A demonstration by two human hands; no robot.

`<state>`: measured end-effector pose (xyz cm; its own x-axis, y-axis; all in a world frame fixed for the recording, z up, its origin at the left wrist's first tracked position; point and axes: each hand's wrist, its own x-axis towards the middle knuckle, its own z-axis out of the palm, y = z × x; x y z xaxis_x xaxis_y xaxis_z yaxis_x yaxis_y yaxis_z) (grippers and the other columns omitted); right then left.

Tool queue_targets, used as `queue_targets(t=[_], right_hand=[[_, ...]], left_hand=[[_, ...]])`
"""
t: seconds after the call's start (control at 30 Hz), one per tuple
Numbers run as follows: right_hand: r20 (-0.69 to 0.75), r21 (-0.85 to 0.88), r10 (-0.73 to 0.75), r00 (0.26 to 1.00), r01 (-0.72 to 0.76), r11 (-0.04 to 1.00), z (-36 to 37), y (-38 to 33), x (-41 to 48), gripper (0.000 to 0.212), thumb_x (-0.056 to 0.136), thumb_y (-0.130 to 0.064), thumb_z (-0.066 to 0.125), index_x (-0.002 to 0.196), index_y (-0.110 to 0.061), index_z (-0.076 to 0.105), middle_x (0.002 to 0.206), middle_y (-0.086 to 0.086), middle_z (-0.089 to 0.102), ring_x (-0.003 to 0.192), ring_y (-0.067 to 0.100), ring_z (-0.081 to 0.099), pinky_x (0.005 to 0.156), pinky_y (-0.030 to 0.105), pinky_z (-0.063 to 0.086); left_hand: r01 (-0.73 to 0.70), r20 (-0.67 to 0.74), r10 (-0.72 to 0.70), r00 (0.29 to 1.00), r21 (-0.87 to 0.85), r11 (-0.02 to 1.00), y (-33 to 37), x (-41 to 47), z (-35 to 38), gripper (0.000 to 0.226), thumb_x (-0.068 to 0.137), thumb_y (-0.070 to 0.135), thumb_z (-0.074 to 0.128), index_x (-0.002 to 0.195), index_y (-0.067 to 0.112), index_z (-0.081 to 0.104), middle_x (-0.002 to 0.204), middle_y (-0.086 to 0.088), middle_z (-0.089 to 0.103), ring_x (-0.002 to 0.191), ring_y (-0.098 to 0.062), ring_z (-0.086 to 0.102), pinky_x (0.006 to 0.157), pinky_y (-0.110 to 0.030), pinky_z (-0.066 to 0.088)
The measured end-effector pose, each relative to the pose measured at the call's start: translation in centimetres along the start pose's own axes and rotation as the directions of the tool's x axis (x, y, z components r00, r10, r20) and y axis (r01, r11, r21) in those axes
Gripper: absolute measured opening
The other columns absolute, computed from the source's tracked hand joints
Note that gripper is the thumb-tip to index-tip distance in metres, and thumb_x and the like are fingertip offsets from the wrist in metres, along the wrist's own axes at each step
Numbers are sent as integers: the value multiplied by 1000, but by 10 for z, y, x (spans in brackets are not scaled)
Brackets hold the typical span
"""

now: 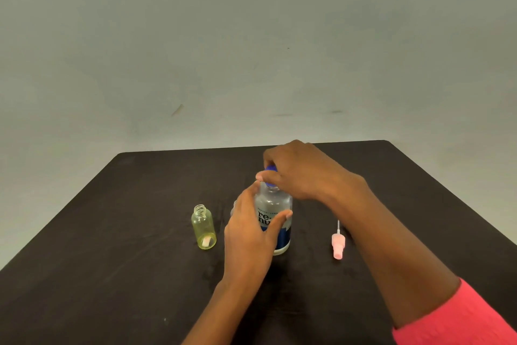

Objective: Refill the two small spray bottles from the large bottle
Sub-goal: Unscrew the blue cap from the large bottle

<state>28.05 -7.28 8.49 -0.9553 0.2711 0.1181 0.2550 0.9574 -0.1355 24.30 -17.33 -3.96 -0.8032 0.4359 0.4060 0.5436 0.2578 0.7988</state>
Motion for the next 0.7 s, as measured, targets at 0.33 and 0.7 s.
queue_targets(t=[0.33,0.7], right_hand=[[35,-31,-34,999,35,999,1,3,1,31,90,-44,56,108,-19,59,107,2,62,92,19,57,74,27,43],[-215,506,55,975,63,860,-12,56,-9,17,78,-19,74,90,-23,63,97,-8,68,95,8,62,83,25,50]], left_hand=[[9,-2,-9,1000,12,1000,1,1,0,57,77,46,69,125,31,43,119,11,57,111,-7,54,91,-27,48],[-19,-14,19,1000,9,1000,0,-1,-1,68,76,45,70,134,28,39,131,12,52,121,-7,48,99,-26,42]])
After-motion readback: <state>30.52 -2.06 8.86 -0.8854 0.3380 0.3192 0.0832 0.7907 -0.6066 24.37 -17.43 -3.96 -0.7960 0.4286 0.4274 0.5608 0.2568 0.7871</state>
